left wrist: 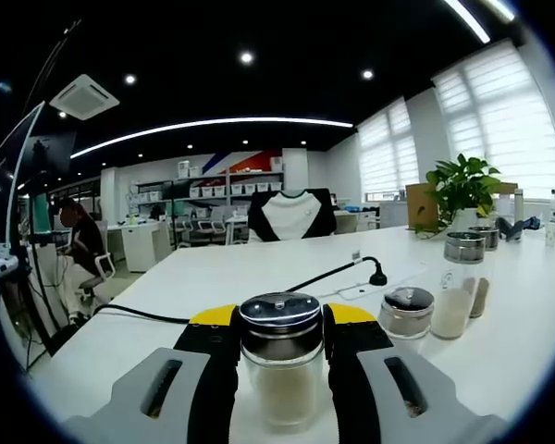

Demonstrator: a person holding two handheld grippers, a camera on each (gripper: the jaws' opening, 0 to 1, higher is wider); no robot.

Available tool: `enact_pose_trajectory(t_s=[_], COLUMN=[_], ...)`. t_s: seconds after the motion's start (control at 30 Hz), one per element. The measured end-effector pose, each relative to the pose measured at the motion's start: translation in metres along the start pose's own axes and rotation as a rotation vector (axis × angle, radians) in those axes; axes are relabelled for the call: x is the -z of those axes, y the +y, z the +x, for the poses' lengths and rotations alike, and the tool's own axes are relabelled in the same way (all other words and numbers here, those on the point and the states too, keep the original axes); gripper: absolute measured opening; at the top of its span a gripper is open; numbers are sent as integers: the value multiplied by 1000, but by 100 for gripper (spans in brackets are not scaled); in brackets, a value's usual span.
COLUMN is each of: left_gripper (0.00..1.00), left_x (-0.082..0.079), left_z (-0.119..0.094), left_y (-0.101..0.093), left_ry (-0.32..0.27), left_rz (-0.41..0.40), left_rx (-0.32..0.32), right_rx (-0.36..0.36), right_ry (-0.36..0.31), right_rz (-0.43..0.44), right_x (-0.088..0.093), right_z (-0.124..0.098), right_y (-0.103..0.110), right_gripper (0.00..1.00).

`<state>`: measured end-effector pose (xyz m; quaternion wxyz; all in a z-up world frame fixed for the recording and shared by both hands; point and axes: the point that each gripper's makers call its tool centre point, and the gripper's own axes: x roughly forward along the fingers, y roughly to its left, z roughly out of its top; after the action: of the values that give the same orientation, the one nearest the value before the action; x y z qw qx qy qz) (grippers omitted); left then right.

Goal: Rotate the seasoning bottle until the label or dispensing opening points toward the visible target arrow and the bottle remains upright within the marked orientation range

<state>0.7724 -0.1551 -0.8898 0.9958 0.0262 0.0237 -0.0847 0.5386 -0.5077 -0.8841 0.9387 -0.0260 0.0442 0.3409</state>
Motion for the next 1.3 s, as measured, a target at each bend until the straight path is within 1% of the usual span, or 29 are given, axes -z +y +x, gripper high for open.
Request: enact_pose_trajectory(t_s=[0.2, 0.5, 0.6, 0.63, 0.77, 0.83, 0.93, 1.1, 1.17, 1.3], left_gripper=[37, 37, 37, 37, 37, 37, 37, 37, 37, 37], left_x=[-5, -14, -13, -14, -19, -23, -28, -34, -35, -29], left_z=[-2, -9, -9, -10, -20, -28, -42, -59, -65, -73], left_y=[1, -3, -4, -3, -4, -5, -11, -21, -26, -34], left_ry=[-4, -14, -2, -2, -14, -16, -26, -40, -45, -41], left_rz=[8, 14, 12, 8, 6, -31, -25, -6, -2, -3], left_rx=[1, 7, 16, 22, 37, 46, 49, 70, 77, 87], right_rx=[0, -8, -10, -2, 0, -3, 0, -14, -18, -25], right_ry=[0, 2, -1, -12, -21, -22, -16, -20, -21, -20], right_rz=[3, 9, 10, 13, 10, 8, -10, 7, 7, 2], right_x=[2, 3, 3, 1, 0, 0, 3, 4, 5, 6], right_z=[-3, -9, -10, -12, -15, -16, -17, -19, -19, -20], right_y=[-1, 1, 1, 0, -2, -2, -1, 1, 2, 4], right_gripper=[94, 92, 91, 90, 90, 90, 90, 89, 89, 89])
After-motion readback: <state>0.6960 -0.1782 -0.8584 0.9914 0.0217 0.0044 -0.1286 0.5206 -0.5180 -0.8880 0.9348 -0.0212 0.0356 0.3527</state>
